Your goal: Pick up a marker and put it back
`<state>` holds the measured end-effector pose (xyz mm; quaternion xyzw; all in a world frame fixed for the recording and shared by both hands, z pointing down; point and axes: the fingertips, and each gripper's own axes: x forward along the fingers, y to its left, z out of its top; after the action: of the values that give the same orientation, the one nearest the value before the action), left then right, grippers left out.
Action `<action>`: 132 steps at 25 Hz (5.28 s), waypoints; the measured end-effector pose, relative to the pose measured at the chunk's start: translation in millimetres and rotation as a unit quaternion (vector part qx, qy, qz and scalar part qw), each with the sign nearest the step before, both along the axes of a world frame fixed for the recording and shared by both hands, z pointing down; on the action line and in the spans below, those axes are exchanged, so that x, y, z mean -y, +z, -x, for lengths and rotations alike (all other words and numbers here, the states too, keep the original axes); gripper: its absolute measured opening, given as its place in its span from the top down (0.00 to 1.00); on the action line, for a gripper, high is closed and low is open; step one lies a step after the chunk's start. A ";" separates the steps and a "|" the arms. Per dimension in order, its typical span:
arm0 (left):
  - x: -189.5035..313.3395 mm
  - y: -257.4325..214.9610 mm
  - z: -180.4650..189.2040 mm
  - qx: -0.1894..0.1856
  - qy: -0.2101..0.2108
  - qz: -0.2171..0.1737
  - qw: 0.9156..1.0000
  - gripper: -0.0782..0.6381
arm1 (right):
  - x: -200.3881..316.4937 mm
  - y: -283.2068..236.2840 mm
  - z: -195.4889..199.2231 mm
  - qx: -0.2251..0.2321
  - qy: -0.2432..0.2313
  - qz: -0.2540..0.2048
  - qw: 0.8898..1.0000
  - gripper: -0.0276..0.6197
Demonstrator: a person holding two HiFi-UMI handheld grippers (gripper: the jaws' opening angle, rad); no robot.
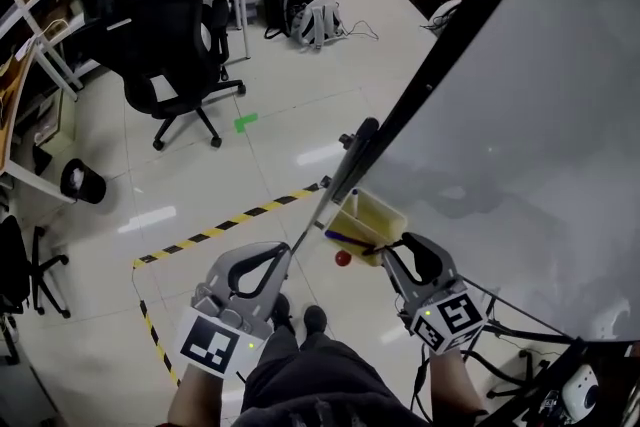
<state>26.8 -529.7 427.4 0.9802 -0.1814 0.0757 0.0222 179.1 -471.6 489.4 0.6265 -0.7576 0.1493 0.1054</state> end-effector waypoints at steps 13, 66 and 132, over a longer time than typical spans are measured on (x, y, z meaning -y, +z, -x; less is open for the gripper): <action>-2.0 2.6 8.1 0.008 -0.014 0.003 1.000 0.89 | -0.6 15.5 4.8 -0.019 0.014 0.002 1.000 0.86; -76.8 -90.5 81.2 0.020 -0.156 -0.111 0.981 0.89 | -14.2 -166.1 129.4 0.007 -0.259 -0.213 0.942 0.91; -565.3 -111.2 66.8 -0.038 -0.219 -0.118 0.968 0.89 | -495.8 -139.3 103.1 0.047 -0.330 -0.166 0.928 0.91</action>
<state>-39.9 35.6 316.2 0.9146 -0.3979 0.0093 -0.0711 76.0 24.2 350.1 0.3418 -0.9397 0.0073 0.0070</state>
